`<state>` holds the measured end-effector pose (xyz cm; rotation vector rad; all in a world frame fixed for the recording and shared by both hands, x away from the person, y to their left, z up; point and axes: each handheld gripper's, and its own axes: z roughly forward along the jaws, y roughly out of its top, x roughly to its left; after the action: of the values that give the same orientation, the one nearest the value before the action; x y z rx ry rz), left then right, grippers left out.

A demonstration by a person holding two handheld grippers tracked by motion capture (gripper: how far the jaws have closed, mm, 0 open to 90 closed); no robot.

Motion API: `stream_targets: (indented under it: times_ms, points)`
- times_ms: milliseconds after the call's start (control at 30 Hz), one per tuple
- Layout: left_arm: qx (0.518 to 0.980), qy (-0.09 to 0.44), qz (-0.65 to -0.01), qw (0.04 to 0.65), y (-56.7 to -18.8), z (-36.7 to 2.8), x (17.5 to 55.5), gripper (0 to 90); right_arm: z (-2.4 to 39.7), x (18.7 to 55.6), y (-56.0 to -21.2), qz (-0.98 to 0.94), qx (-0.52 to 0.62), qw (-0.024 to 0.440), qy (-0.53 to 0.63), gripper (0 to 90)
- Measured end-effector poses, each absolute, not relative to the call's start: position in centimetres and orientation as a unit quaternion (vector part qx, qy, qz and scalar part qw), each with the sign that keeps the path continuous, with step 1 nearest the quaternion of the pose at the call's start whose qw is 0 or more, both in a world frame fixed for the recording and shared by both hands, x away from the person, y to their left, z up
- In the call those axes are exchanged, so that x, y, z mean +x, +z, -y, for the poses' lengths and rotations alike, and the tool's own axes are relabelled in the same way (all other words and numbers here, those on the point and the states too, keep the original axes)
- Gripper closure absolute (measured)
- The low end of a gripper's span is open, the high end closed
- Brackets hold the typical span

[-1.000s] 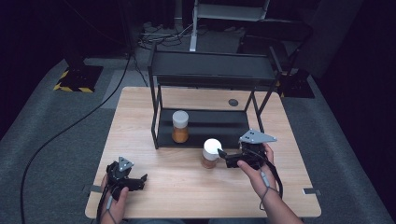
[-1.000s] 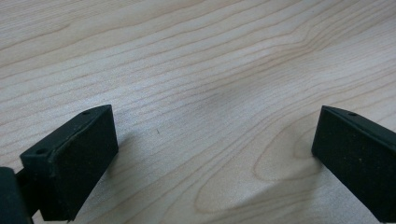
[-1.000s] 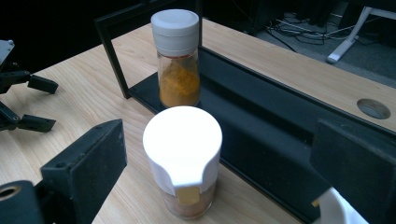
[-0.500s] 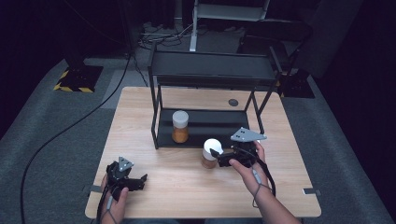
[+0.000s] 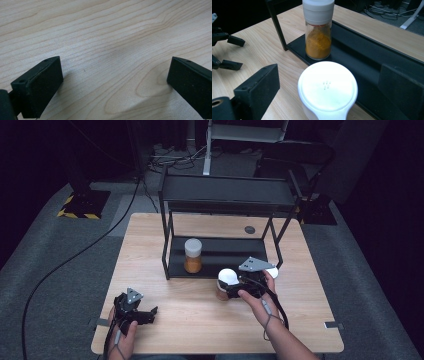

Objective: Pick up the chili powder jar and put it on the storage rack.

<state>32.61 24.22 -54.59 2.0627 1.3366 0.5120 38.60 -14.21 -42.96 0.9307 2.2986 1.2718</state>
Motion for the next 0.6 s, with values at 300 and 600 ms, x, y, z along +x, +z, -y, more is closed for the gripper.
stream_targets:
  times_ms: [300,600]
  points:
    - [0.781,0.194,-0.506,0.310,-54.6,-24.2,32.6,0.0,13.8,39.1,-44.5,-0.819,0.335,0.169,0.435,5.8]
    - [0.781,0.194,-0.506,0.310,-54.6,-24.2,32.6,0.0,13.2,39.5,-45.2,-0.834,0.334,0.170,0.405,18.6]
